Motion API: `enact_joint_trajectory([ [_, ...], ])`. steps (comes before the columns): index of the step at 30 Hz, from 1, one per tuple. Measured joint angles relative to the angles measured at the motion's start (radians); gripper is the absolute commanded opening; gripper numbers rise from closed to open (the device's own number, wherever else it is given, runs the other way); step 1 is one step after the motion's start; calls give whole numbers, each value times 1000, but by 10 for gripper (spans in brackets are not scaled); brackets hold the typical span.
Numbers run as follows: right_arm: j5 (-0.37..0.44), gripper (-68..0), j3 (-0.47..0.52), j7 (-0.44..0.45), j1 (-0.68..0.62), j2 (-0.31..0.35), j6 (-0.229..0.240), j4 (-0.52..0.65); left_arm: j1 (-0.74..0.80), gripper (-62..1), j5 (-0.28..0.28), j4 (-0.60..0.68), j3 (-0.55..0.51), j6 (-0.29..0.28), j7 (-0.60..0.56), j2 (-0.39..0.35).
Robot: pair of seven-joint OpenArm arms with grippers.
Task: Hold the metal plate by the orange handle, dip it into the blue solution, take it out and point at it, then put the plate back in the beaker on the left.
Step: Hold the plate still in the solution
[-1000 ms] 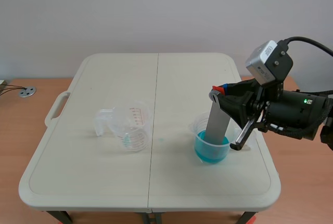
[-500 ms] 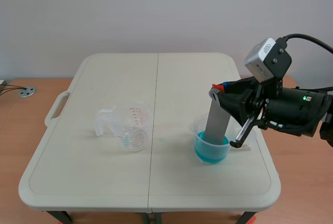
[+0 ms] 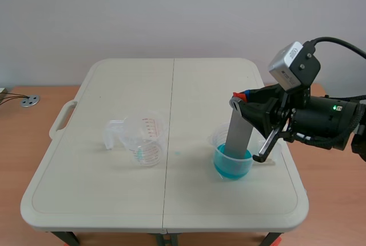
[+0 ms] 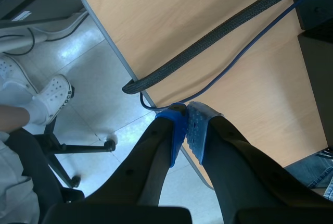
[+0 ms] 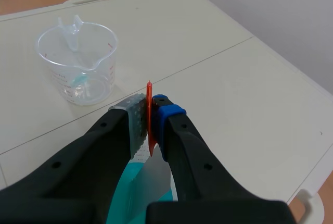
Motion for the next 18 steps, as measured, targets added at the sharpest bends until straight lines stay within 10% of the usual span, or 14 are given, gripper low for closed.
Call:
enact_joint_trajectory([
  [18,-6,-662,-5,16,-21,2,4,97,-24,-591,0,-1,0,-5,26,0],
])
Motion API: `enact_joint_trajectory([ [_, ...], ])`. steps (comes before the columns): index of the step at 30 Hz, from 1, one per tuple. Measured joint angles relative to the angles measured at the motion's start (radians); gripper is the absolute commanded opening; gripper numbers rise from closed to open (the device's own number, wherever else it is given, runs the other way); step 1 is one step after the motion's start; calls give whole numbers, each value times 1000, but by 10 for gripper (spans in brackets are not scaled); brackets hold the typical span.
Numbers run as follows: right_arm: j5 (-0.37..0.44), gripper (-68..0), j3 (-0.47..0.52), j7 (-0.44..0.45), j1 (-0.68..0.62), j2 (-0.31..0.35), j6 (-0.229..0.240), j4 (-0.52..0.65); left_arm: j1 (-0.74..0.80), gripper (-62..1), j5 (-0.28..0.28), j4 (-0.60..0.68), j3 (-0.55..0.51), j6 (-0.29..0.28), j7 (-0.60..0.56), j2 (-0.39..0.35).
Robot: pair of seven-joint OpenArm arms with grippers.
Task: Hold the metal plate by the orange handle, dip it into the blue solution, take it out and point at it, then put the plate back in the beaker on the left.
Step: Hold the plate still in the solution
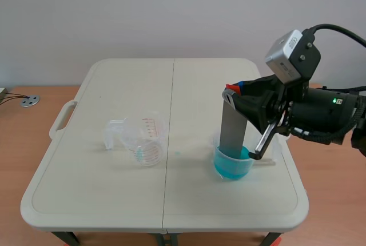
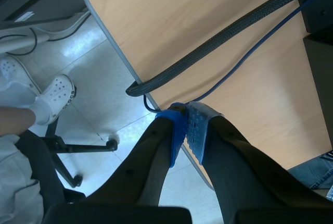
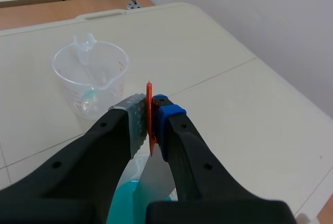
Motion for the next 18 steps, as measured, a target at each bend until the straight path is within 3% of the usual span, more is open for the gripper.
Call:
enact_joint_trajectory([
  [13,0,-662,91,3,-74,1,3,166,-6,-591,-1,0,0,-11,-19,0],
  [18,0,-662,102,3,-92,1,4,222,-8,-591,-63,1,-10,-10,-34,-20],
])
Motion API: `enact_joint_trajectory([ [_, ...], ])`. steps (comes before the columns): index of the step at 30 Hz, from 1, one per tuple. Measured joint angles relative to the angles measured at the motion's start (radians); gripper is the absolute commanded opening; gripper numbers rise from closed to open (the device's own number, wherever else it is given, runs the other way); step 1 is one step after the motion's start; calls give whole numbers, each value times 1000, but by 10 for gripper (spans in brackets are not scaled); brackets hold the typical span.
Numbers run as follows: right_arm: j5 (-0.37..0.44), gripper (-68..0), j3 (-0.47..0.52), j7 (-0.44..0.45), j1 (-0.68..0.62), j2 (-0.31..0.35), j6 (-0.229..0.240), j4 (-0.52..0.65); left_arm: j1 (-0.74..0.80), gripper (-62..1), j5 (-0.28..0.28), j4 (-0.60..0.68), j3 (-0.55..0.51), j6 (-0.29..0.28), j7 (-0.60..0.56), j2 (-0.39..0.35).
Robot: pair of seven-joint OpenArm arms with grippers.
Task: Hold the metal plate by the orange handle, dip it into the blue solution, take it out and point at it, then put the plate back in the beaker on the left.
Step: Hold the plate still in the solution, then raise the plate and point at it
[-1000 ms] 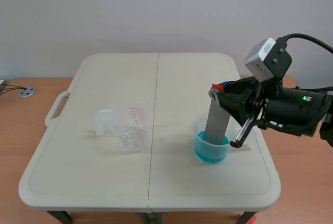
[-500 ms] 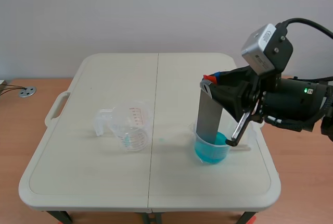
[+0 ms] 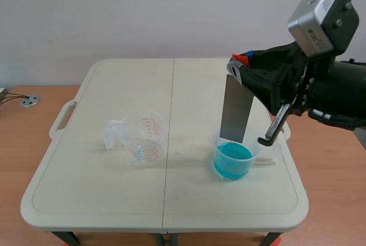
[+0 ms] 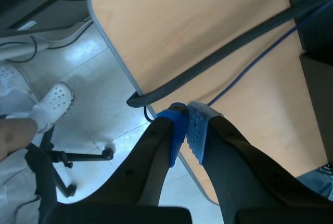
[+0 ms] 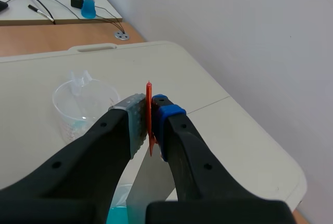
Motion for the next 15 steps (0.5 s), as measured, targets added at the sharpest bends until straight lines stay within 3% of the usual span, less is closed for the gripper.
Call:
enact_joint_trajectory([
  [5,0,-662,31,0,-29,0,2,55,8,-591,-61,42,-114,4,6,-43],
  [15,0,-662,69,0,-31,0,2,109,85,-591,-164,193,-472,23,-105,-250],
])
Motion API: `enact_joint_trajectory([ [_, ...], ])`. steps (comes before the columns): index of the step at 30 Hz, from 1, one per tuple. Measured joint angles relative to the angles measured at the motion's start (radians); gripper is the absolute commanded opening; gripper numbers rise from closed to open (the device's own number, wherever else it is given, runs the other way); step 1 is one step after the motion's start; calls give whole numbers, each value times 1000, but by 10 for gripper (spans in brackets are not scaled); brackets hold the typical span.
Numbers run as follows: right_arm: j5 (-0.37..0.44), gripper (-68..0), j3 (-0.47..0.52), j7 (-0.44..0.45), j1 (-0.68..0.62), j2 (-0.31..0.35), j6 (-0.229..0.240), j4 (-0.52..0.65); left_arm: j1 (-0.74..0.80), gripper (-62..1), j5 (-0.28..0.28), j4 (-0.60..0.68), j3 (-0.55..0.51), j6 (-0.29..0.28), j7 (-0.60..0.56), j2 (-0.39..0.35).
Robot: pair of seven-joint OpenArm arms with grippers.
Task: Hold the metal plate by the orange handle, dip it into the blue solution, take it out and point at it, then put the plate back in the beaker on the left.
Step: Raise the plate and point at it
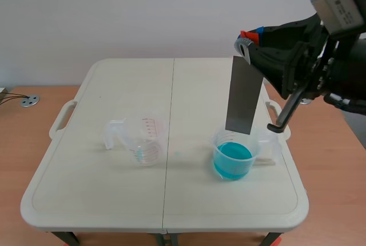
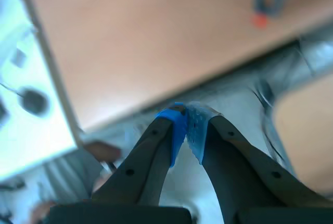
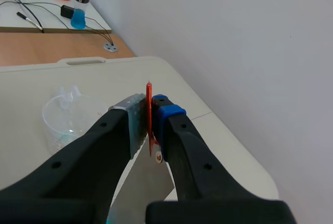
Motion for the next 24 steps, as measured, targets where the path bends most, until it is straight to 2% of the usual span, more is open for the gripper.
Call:
enact_joint_trajectory([
  [3,0,-662,7,0,0,0,0,23,-2,-591,-15,29,-52,0,-75,-39],
  [9,3,-662,14,0,0,0,0,54,-2,-591,-17,132,-48,-11,-161,-111],
  [14,3,-662,20,0,0,0,0,84,-2,-591,-10,245,-43,-137,-201,-178],
  [18,3,-662,20,0,0,0,0,96,-3,-591,-10,316,-43,-282,-245,-257],
  [21,11,-662,21,0,0,0,0,97,-5,-591,-10,375,-43,-369,-259,-312],
  [23,27,-662,29,0,0,0,0,97,-5,-591,-10,414,-43,-402,-259,-343],
  [24,31,-662,35,-1,0,0,0,97,-5,-591,-10,433,-43,-402,-259,-355],
])
